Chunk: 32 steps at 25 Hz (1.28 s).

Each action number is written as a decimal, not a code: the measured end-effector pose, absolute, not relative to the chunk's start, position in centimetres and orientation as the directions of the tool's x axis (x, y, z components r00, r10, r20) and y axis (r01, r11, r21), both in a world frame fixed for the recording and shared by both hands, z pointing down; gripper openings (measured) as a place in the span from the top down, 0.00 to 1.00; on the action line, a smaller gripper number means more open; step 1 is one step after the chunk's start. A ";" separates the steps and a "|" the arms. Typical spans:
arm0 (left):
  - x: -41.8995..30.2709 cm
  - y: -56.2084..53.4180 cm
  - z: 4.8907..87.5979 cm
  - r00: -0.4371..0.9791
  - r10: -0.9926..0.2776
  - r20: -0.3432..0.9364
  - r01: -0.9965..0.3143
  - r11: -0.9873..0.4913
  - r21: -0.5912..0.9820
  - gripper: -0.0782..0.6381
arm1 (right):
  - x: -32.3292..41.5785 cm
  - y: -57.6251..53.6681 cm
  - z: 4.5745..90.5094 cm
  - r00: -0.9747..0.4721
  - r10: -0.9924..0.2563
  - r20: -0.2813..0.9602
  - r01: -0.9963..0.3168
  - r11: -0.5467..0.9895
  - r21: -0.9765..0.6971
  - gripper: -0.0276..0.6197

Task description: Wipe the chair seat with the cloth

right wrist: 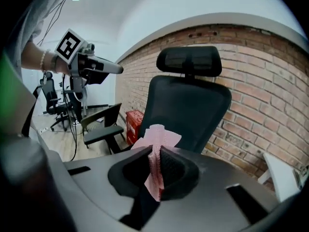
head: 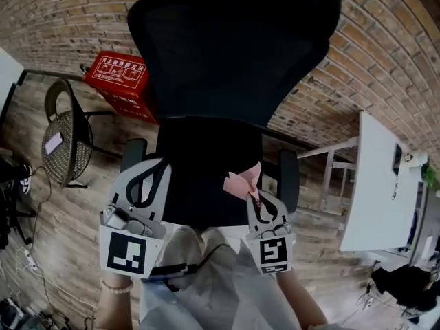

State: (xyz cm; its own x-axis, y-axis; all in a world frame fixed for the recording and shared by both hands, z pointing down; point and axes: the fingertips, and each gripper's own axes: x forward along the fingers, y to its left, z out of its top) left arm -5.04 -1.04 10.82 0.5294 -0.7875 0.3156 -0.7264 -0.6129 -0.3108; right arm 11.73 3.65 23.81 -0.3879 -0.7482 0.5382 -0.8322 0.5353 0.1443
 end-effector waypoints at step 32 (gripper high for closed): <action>-6.2 -1.1 0.6 0.496 -0.847 0.192 -0.759 -0.530 -0.378 0.87 | 7.5 -1.3 5.9 -0.507 -0.838 0.203 -0.811 0.543 0.215 0.87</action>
